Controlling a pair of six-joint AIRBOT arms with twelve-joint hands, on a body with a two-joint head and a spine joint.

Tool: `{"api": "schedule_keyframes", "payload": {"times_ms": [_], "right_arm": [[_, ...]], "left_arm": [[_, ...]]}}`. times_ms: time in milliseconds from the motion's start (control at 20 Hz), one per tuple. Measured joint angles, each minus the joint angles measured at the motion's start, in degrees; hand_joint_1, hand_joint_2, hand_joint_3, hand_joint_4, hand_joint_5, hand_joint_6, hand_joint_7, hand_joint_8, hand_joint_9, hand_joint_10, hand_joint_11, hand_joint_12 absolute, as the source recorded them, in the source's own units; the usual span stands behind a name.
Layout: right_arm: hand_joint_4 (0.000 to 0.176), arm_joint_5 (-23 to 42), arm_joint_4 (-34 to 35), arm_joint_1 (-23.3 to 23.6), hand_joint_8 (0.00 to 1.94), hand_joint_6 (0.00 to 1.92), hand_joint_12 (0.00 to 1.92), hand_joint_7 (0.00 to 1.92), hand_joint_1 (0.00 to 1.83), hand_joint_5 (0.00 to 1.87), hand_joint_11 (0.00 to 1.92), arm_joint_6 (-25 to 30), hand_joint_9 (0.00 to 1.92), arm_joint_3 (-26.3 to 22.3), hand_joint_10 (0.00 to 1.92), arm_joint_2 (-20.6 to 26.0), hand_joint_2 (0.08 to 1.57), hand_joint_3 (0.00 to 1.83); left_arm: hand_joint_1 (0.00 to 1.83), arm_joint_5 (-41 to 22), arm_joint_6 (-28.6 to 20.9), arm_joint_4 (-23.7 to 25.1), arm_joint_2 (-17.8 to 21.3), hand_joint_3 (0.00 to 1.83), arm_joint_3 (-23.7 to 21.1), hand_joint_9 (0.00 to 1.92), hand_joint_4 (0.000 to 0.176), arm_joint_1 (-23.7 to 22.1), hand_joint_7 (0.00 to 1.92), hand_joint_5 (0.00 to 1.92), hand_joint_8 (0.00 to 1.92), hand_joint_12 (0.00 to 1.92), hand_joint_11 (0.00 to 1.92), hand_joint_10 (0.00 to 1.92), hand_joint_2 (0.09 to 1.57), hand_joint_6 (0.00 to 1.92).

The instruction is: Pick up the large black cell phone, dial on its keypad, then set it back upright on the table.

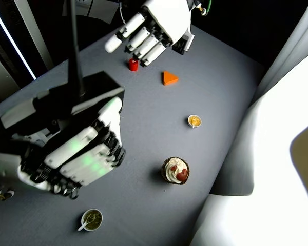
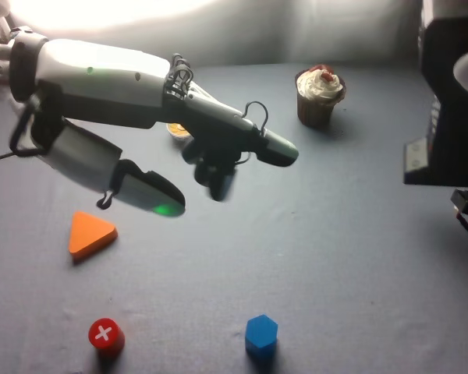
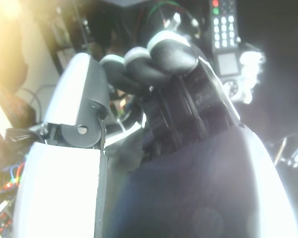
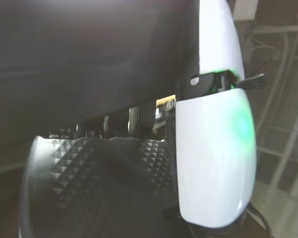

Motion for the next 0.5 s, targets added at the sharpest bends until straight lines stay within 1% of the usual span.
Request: {"api": "schedule_keyframes", "payload": {"times_ms": [50,100,150,200,250,300,350,400,450,500], "right_arm": [[0.000,0.6,0.5,-0.4,1.10,0.71,1.25,0.90,1.38,1.01,0.95,0.1,0.91,0.8,1.35,-0.7,1.12,0.00],[0.000,1.1,0.8,-0.6,1.10,0.69,1.26,0.91,1.38,1.02,0.96,0.1,0.90,1.6,1.37,-1.5,1.12,0.00],[0.000,1.6,0.8,-0.7,1.14,0.69,1.26,0.88,1.38,1.01,0.96,0.1,0.89,2.6,1.38,-2.2,1.13,0.00],[0.000,2.1,1.0,-0.8,1.18,0.70,1.25,0.86,1.37,1.00,0.97,0.2,0.89,3.3,1.40,-3.0,1.13,0.00],[0.000,2.4,1.0,-0.7,1.20,0.73,1.26,0.85,1.37,0.97,0.95,0.4,0.87,3.7,1.41,-3.6,1.14,0.00],[0.000,2.8,0.9,-0.8,1.24,0.79,1.31,0.83,1.37,0.91,0.96,0.5,0.86,4.2,1.45,-4.2,1.16,0.00],[0.000,3.1,0.7,-1.0,0.64,0.95,1.25,0.71,1.37,0.85,0.96,0.6,0.80,4.7,1.42,-4.8,1.17,0.00],[0.000,3.5,0.7,-1.3,1.10,1.08,1.22,0.63,1.35,0.86,0.98,0.6,0.82,5.1,1.46,-5.2,1.20,0.00],[0.000,3.7,0.8,-1.3,1.17,0.87,1.21,0.74,1.36,0.97,0.99,0.7,0.87,5.5,1.41,-5.6,1.16,0.00],[0.000,3.8,1.1,-1.3,1.14,0.78,1.19,0.81,1.37,1.02,0.99,0.8,0.90,5.7,1.37,-5.7,1.14,0.00]], "left_arm": [[0.27,-0.9,-0.5,0.2,0.0,0.00,0.0,0.53,0.018,0.0,0.63,0.24,0.09,1.36,0.23,0.55,1.27,0.00],[0.24,-1.0,-1.3,0.4,0.0,0.00,-0.1,0.53,0.018,0.0,0.59,0.25,0.02,1.25,0.19,0.33,1.25,0.00],[0.21,-0.3,-1.4,0.5,0.0,0.00,-0.1,0.47,0.022,0.0,0.51,0.28,0.00,1.10,0.11,0.17,1.23,0.00],[0.18,1.0,-1.4,-0.4,0.0,0.00,-0.1,0.45,0.024,0.0,0.46,0.29,0.00,1.01,0.08,0.08,1.21,0.00],[0.10,2.6,-1.6,-2.8,0.0,0.00,-0.2,0.36,0.025,0.2,0.37,0.29,0.00,0.89,0.02,0.02,1.21,0.00],[0.05,4.7,-3.5,-7.2,0.0,0.00,-0.5,0.27,0.018,0.8,0.29,0.27,0.00,0.73,0.00,0.01,1.21,0.00],[0.01,7.1,-4.2,-12.2,0.0,0.00,-0.5,0.20,0.011,1.5,0.23,0.26,0.00,0.61,0.00,0.00,1.21,0.00],[0.00,9.7,-4.7,-16.0,0.0,0.00,-0.9,0.17,0.010,1.7,0.18,0.24,0.00,0.52,0.00,0.00,1.20,0.00],[0.00,12.6,-6.1,-18.7,0.0,0.00,-1.3,0.13,0.015,1.7,0.15,0.23,0.01,0.40,0.00,0.01,1.19,0.00],[0.00,16.5,-11.1,-20.5,0.0,0.00,-1.5,0.12,0.021,1.7,0.15,0.23,0.01,0.34,0.00,0.01,1.18,0.00]]}}
